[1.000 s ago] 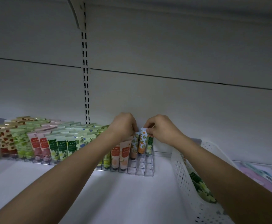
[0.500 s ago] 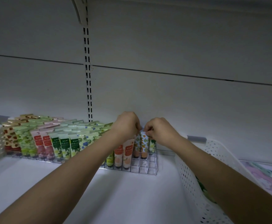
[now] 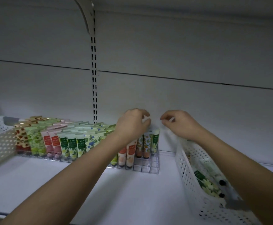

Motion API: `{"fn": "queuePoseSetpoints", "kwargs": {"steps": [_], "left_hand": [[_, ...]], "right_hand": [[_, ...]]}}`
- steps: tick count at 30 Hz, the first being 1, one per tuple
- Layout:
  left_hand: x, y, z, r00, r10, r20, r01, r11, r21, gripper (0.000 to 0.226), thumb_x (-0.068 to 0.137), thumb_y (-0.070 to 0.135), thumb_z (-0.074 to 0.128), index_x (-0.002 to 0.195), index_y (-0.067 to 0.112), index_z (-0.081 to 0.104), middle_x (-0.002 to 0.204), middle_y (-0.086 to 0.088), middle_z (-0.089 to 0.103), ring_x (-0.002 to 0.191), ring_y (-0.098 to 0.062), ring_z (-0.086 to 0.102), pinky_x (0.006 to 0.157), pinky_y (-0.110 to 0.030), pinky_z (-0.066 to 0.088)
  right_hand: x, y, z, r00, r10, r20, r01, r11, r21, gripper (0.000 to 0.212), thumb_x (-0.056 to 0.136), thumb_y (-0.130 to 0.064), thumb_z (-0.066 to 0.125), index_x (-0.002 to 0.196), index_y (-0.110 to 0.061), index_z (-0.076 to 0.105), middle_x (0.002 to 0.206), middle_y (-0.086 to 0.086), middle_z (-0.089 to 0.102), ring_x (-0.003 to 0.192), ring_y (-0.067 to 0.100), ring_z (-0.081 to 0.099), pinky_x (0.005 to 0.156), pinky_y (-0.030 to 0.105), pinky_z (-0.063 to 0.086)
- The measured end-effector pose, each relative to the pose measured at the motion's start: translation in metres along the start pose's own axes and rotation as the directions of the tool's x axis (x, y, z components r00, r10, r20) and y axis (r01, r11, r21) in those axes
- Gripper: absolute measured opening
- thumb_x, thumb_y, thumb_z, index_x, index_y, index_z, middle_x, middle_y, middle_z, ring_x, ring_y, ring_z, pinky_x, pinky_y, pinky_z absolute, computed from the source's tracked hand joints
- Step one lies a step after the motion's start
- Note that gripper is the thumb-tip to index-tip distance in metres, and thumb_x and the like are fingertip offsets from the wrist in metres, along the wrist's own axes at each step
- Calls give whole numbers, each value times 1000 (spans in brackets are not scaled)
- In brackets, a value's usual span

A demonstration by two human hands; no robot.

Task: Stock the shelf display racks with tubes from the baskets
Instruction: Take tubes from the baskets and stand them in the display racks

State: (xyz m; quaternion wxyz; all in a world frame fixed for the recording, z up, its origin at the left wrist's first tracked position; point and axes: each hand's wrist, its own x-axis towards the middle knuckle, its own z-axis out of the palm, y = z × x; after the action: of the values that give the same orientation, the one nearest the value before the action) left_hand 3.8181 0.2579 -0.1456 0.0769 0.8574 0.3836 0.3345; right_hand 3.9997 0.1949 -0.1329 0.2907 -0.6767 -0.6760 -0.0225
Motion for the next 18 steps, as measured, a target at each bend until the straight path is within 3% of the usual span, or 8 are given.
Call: {"fn": "queuePoseSetpoints", "kwargs": {"steps": [9, 18], "left_hand": [[-22, 47, 11, 989, 115, 92, -111, 992, -52, 35, 94, 44, 52, 126, 31, 60, 119, 4, 64, 109, -18, 57, 88, -31, 46], [-30, 99, 50, 958, 226, 175, -199, 967, -157, 33, 90, 35, 58, 122, 30, 63, 113, 4, 64, 105, -16, 56, 86, -28, 42]], "right_hand": [[-45, 22, -55, 980, 147, 135, -139, 988, -68, 20, 95, -34, 58, 106, -23, 72, 105, -4, 69, 95, 10, 62, 87, 28, 47], [-106, 47, -92, 955, 271, 118, -271, 962, -17, 19, 94, -33, 59, 108, -27, 70, 98, -10, 68, 83, 1, 61, 68, 16, 43]]}}
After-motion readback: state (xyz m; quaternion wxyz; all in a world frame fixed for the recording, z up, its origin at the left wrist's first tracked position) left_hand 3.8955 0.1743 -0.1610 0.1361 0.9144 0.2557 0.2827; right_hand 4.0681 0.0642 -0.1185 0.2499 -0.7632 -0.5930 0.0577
